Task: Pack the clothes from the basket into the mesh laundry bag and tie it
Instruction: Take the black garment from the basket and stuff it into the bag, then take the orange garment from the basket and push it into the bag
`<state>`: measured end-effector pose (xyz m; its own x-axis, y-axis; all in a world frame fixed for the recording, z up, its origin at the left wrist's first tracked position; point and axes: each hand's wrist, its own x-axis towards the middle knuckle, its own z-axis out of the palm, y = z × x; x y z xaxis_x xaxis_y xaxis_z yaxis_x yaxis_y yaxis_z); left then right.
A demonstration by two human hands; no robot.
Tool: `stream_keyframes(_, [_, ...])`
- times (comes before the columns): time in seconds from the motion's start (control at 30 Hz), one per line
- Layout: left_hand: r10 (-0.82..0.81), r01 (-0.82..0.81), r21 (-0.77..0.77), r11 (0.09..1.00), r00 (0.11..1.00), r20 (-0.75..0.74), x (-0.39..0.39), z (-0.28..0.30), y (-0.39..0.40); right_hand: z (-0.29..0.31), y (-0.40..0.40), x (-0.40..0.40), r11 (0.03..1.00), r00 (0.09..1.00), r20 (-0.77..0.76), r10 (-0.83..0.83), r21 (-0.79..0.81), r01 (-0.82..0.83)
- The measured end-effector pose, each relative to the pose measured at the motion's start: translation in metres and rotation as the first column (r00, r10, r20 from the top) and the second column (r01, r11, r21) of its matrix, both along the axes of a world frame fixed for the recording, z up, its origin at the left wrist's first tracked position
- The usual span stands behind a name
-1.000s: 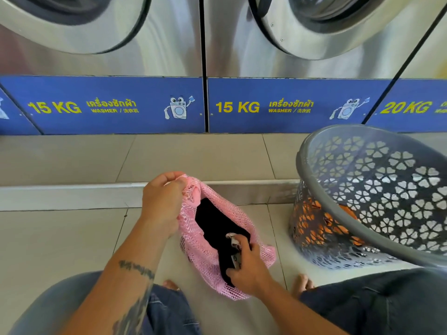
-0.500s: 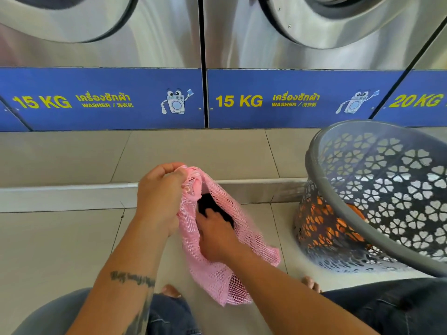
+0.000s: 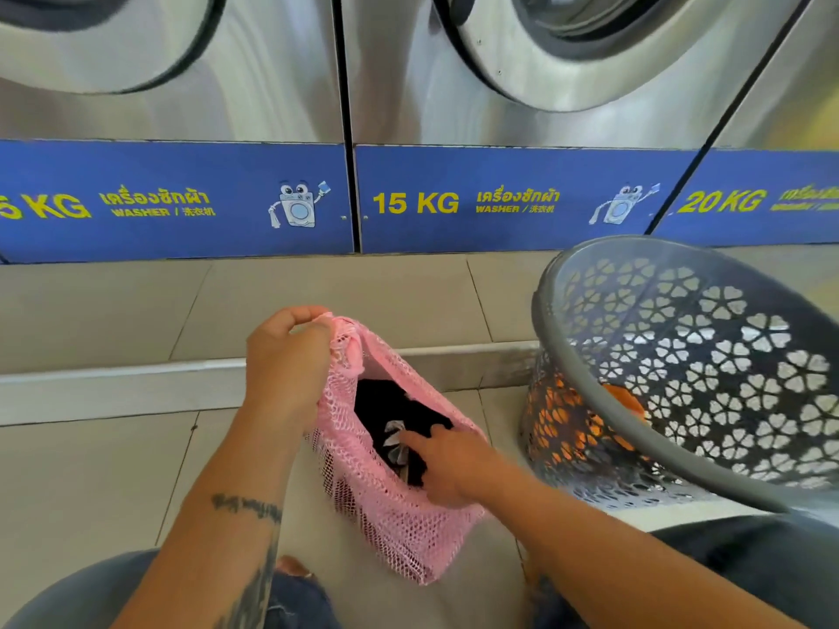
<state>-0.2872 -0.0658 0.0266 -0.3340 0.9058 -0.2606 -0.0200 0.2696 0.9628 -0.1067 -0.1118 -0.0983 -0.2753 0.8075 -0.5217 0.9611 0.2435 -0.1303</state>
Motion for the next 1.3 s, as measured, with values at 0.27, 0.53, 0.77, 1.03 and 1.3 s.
stream_keyframes(0.27, [-0.099, 0.098, -0.010, 0.995, 0.985, -0.145, 0.034, 0.005, -0.014, 0.111, -0.018, 0.070, 0.965, 0.891, -0.452, -0.043, 0.211, 0.154])
stream_keyframes(0.53, [-0.159, 0.153, -0.042, 0.987, 0.956, -0.245, 0.074, 0.004, -0.019, 0.163, 0.009, 0.191, 0.765, 0.741, -0.604, -0.293, 0.316, 0.561])
stream_keyframes(0.77, [-0.230, 0.225, -0.056, 0.973, 0.906, -0.355, 0.110, -0.005, -0.014, 0.092, 0.025, 0.251, 0.851, 0.852, -0.025, -0.523, 0.033, 0.523])
stream_keyframes(1.03, [-0.295, 0.285, -0.087, 0.955, 0.865, -0.407, 0.135, -0.016, 0.017, 0.029, 0.057, 0.271, 0.884, 0.857, 0.342, -0.385, -0.130, 0.449])
stream_keyframes(1.3, [-0.293, 0.282, -0.086, 0.956, 0.878, -0.377, 0.123, -0.037, 0.037, -0.058, 0.125, 0.282, 0.885, 0.888, 0.233, -0.396, -0.161, 0.437])
